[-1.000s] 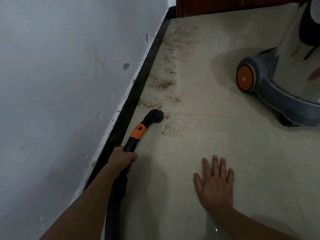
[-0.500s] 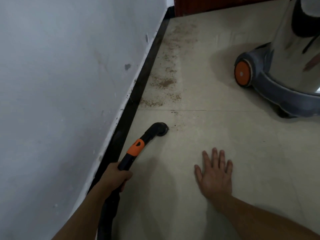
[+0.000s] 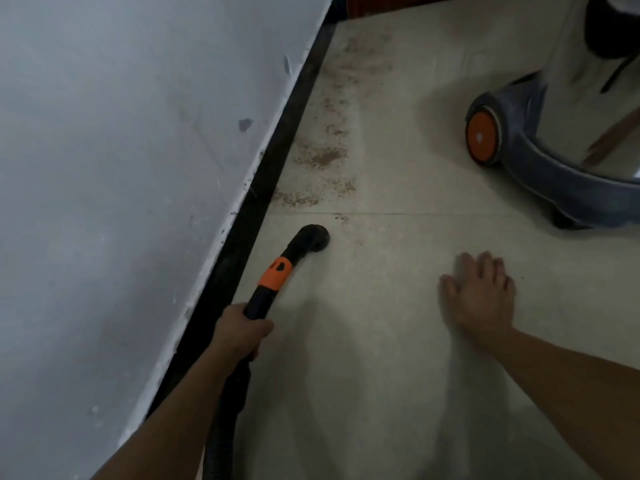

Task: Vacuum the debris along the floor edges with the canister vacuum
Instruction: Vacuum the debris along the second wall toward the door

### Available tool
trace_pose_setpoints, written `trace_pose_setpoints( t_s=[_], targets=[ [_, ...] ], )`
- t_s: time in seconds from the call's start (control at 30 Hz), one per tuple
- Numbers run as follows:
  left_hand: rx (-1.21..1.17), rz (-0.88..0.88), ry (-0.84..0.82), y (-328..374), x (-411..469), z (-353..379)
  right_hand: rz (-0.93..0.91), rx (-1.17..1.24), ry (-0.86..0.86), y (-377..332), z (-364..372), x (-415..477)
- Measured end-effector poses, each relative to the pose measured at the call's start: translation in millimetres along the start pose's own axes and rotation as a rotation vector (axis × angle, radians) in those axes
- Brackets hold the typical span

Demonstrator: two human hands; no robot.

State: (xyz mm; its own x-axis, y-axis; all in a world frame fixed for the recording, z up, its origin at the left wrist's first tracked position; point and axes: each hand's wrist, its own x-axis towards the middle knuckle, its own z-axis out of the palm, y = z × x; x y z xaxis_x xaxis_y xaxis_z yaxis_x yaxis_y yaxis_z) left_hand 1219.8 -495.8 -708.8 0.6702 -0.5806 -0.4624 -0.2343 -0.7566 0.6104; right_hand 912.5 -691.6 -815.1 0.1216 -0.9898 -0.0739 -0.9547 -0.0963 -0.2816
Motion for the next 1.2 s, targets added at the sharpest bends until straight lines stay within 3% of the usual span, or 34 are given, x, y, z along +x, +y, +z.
trace_pose_setpoints(
  t_s=[0.13,0.33,0.5,0.67,0.83,1.0,1.2],
  targets=[
    [0.043,0.033,-0.153,9,-22,33,0.014,-0.018,-0.015,-3,4,19],
    [-0.066,-0.093,0.053,18,-7,31,-0.05,-0.047,-0.035,-1,13,38],
    [-0.041,-0.114,-0.061,35,-11,57,-0.049,-0.062,-0.056,1,15,38],
    [-0.21,-0.246,0.143,50,9,39,-0.046,-0.091,-0.116,0,12,44],
    [-0.162,-0.197,-0.111,90,20,64,-0.029,-0.033,-0.069,-4,8,40],
    [-0.131,-0.248,0.03,98,25,45,-0.046,-0.007,-0.015,-2,17,44],
    [-0.04,-0.234,-0.126,100,-24,77,-0.055,0.005,-0.005,2,21,44]
  ],
)
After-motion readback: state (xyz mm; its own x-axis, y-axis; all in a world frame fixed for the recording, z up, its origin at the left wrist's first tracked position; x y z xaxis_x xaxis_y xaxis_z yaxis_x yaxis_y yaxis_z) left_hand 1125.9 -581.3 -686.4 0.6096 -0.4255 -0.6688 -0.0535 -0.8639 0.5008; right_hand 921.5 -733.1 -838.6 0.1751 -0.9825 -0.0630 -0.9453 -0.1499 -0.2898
